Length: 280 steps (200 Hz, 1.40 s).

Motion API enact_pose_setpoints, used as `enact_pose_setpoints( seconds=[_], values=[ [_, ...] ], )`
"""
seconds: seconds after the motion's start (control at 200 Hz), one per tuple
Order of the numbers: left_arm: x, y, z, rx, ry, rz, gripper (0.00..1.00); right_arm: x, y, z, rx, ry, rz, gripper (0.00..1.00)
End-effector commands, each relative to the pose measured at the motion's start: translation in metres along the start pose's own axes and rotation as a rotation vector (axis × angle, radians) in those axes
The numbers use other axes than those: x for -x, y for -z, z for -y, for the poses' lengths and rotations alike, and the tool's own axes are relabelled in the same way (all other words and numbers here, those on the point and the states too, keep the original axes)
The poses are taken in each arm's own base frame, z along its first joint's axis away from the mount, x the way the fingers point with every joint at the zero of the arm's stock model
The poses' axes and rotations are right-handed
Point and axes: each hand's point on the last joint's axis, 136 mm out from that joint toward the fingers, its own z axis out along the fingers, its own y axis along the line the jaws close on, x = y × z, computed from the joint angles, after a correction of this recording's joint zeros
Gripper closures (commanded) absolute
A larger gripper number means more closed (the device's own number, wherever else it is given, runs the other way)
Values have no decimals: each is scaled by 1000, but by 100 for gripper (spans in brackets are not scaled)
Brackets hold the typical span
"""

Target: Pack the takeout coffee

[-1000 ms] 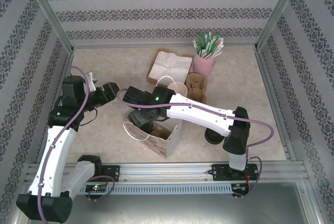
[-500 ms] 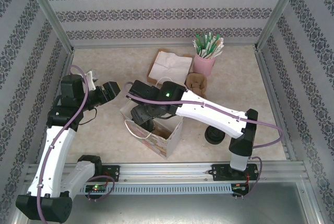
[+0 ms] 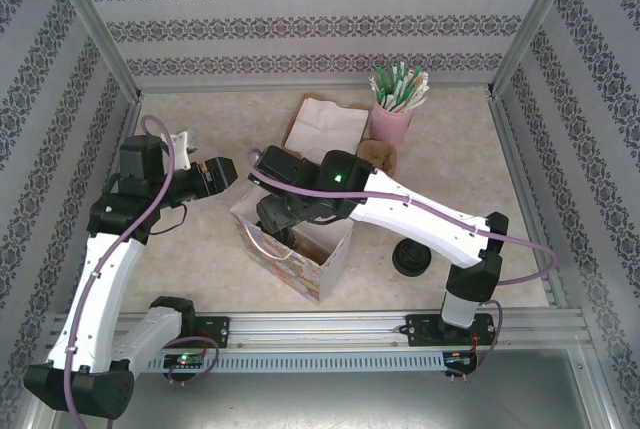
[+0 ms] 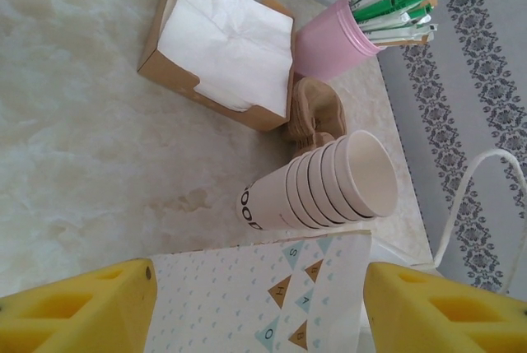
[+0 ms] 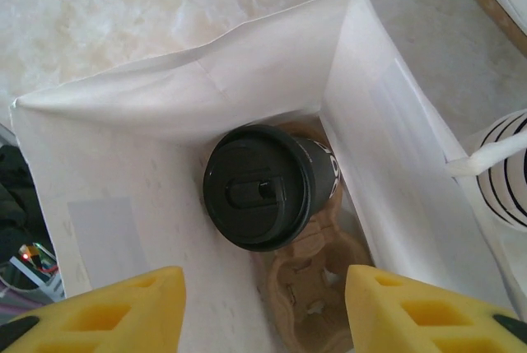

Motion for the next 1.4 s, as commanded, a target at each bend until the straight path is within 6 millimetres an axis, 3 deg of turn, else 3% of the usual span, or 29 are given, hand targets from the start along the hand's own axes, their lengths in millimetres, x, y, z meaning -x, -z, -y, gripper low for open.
enact_pose_setpoints(
  seconds=[0.0,0.44,0.869,1.249,1.394],
  values=[
    [-9,6,11,-23,-63,-50,33,1,16,1,-6,9,24,50],
    [-22,4,21,-44,-127,-126,40,-3,17,11,-52,46,13,57],
    [-30,-2,21,7,-186,-173,44,-6,20,8,-35,74,22,57],
    [-34,-4,22,23,-228,-201,42,0,31,6,-31,106,87,57],
    [-35,-7,20,43,-242,-209,43,7,45,6,-40,124,155,57]
  ],
)
